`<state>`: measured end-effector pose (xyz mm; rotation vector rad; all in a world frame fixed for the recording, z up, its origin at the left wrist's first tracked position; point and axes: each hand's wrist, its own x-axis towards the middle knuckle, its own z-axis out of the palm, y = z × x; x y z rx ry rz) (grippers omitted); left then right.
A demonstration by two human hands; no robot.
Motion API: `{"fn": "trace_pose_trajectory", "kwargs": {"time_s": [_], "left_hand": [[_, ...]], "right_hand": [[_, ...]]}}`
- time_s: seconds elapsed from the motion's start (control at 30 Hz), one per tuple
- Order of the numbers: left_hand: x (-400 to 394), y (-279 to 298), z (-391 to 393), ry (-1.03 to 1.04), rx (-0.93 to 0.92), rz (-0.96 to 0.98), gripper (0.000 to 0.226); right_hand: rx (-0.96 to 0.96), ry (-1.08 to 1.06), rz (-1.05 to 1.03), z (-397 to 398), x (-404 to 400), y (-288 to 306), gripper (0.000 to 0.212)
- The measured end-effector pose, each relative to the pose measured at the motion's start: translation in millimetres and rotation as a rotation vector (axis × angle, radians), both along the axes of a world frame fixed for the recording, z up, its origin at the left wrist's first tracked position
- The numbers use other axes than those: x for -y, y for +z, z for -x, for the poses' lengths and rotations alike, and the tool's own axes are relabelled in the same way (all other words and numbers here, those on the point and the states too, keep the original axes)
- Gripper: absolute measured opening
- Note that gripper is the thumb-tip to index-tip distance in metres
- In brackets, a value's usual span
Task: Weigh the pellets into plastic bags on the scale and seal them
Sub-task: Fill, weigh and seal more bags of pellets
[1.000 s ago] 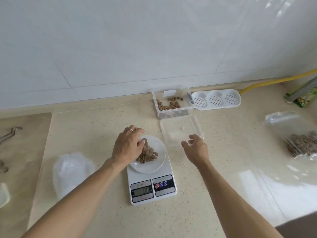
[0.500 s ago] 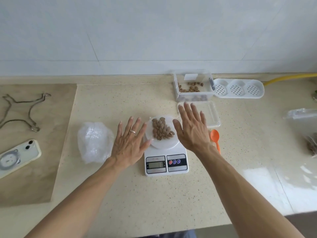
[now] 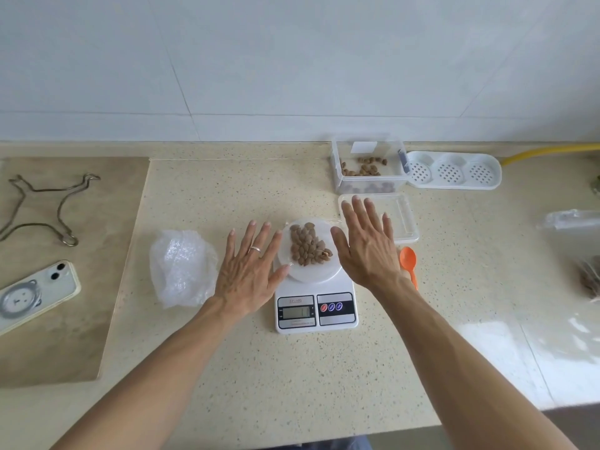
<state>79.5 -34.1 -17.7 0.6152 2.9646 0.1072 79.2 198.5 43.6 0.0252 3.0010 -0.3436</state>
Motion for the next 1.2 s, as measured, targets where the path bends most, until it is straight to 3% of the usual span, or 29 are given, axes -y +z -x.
{"fn": "trace_pose_trajectory", "kwargs": {"time_s": [0.17,0.47,0.63,0.83,0.93,1.2], "left_hand": [[-18.2,8.4,12.4,-0.028,-0.013,-0.044,0.073],[-96.8,37.0,58.8,-0.204,-0.044,-0.081,0.067],[-150.1,44.1,80.9,-0.256,0.095,-0.043,0.051],[-179.0,40.3,92.4,-0.155,0.239,-0.004,0.044],[-178.5,44.6,95.4,-0.091,0.304,-0.140,0.043],[-155.9,100.8,111.4,-0.058,0.260,-0.641,0.025]], "right_hand": [[0.004,-0.110,0.119,-2.7,-18.4,-0.1,0.061],[-0.035,-0.623,0.503,-21.1,-74.0,3.2,0.051],[0.053,-0.805,0.714,-31.4,-87.1,-3.5,0.047],[0.236,-0.884,0.895,-28.2,-79.6,-22.4,0.053],[0.235,-0.895,1.028,-23.9,-74.4,-23.4,0.046],[0.097,-0.825,1.467,-2.9,-74.8,16.8,0.005]]}}
